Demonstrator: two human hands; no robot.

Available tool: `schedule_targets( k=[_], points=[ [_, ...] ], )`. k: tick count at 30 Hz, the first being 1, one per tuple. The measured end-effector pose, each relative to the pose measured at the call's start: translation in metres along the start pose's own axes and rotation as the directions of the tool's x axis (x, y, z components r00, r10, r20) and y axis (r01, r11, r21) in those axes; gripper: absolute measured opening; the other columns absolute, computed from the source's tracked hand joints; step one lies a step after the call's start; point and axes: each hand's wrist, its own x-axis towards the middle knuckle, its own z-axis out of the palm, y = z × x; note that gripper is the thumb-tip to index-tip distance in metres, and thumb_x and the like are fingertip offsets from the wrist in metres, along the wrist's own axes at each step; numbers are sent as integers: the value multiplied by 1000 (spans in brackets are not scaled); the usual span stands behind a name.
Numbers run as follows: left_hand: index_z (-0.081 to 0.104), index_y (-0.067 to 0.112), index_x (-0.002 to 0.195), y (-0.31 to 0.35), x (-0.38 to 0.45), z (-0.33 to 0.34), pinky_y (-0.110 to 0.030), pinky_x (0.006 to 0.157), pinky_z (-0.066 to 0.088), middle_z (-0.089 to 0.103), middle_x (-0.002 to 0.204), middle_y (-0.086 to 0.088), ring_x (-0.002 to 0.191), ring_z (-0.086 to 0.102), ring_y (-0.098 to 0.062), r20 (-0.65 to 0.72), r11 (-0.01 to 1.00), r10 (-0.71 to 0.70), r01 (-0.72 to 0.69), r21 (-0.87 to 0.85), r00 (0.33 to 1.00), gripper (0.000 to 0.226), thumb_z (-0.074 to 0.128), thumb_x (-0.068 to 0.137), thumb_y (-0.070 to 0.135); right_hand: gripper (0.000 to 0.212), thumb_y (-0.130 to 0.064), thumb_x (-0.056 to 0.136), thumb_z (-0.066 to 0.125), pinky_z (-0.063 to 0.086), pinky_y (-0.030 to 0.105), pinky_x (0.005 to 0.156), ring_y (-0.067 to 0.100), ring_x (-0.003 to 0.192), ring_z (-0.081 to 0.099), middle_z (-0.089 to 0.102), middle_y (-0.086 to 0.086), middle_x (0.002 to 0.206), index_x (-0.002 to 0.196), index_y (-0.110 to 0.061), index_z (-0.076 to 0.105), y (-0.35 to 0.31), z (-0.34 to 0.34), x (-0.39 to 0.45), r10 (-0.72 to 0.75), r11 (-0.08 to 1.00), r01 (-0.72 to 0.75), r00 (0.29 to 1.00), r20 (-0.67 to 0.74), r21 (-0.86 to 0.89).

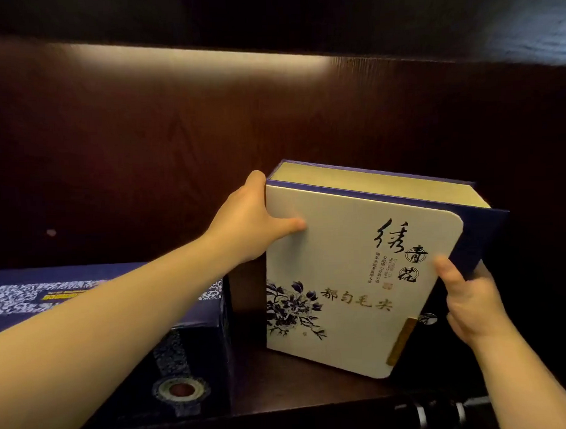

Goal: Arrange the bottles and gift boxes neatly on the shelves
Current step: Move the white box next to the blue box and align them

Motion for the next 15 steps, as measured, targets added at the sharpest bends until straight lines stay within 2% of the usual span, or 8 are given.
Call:
schedule_targets(
  k=[4,6,9,10,12,14,15],
  points=[
    [36,33,85,-2,-22,-10,-11,49,45,55,92,20,80,58,1,-32,998,59,-58,30,998,51,84,73,46,39,-36,77,70,62,38,83,18,105,73,79,-5,107,116,-32,67,1,4,6,23,1000,-23,999,48,3],
    [37,34,85,-4,-31,-14,-9,49,46,55,90,21,79,58,2,-29,997,75,-75,23,997,51,84,71,48,34,-39,79,68,63,33,79,13,102,73,79,-9,104,112,-33,67,1,8,6,24,1000,-24,997,68,1],
    [41,28,86,-9,-39,-17,-12,46,43,58,87,16,77,59,8,-44,998,62,-63,-30,997,55,87,66,50,38,-48,76,70,61,23,73,4,97,74,79,-19,101,110,-33,66,-1,13,-2,19,1000,-19,998,55,8],
    [44,27,91,-11,-37,-19,-12,47,43,59,92,14,77,59,10,-44,996,42,-45,-81,998,56,88,64,49,39,-50,76,70,61,23,74,3,97,73,78,-20,101,111,-34,66,-1,15,-3,15,1000,-15,999,43,3],
    [47,30,117,-15,-32,-25,-16,52,50,57,118,14,90,62,1,18,978,-18,21,-207,1000,71,89,62,48,43,-54,74,72,60,23,75,1,99,72,78,-21,104,112,-36,66,-2,18,-7,7,1000,-7,1000,22,-21],
    [33,33,144,-16,-28,-31,-22,61,57,45,138,15,106,61,-13,149,953,-63,104,-285,987,103,89,59,49,52,-60,70,75,57,19,74,-1,101,71,76,-20,108,117,-39,63,-1,20,-15,12,999,-12,1000,-4,-42],
    [28,34,149,-17,-26,-32,-27,68,59,43,143,15,111,60,-17,200,949,-66,123,-291,978,112,89,57,50,53,-60,70,75,57,19,74,-2,101,70,75,-20,109,118,-41,62,0,22,-19,17,999,-18,1000,-15,-51]
  ],
)
